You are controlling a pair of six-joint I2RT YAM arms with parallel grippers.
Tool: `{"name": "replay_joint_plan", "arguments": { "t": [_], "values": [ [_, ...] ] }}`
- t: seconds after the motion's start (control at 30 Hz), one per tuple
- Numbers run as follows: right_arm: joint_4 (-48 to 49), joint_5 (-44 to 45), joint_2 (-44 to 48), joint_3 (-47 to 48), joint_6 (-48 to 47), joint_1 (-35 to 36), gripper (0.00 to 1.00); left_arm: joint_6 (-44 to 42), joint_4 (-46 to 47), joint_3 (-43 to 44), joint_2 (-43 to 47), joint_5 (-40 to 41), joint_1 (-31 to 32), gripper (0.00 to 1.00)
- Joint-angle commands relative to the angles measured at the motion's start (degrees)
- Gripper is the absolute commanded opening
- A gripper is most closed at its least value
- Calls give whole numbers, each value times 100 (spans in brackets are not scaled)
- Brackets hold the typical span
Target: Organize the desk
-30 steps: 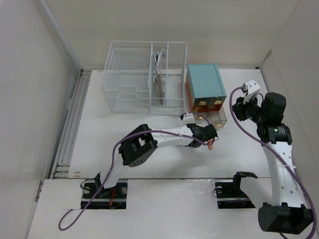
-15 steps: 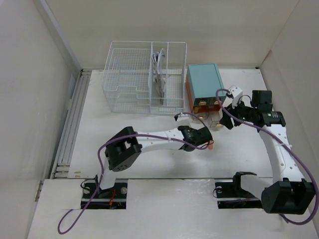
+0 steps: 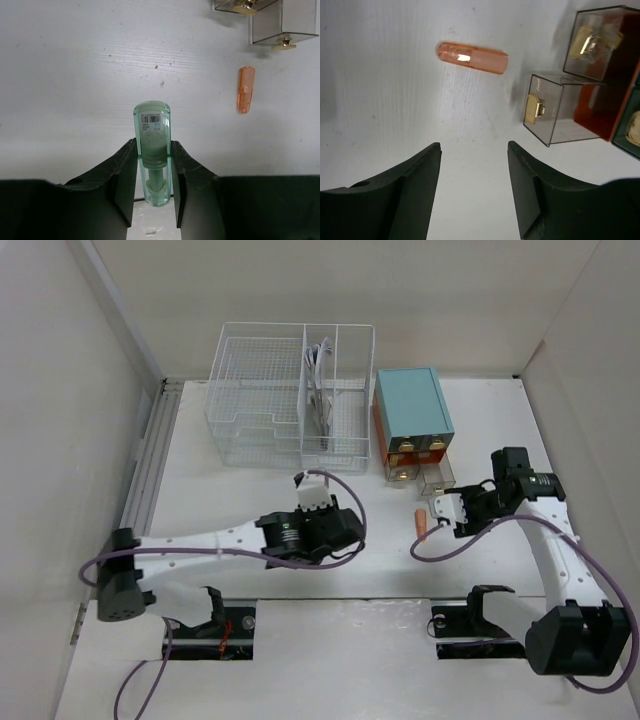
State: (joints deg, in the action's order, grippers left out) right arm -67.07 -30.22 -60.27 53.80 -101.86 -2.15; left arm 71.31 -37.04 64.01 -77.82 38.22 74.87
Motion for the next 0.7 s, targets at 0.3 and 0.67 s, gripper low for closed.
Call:
{"name": "replay_joint_plan", "arguments": {
  "t": [0.3,0.67],
  "values": [
    [-518,772,-1706,640,-4940,847,57,-1154,680,-776,1323,-491,-289,0],
    [967,1026,-2357,456,-4940,1928,57,-1268,733,-662,988,-605,-289,0]
  ]
}}
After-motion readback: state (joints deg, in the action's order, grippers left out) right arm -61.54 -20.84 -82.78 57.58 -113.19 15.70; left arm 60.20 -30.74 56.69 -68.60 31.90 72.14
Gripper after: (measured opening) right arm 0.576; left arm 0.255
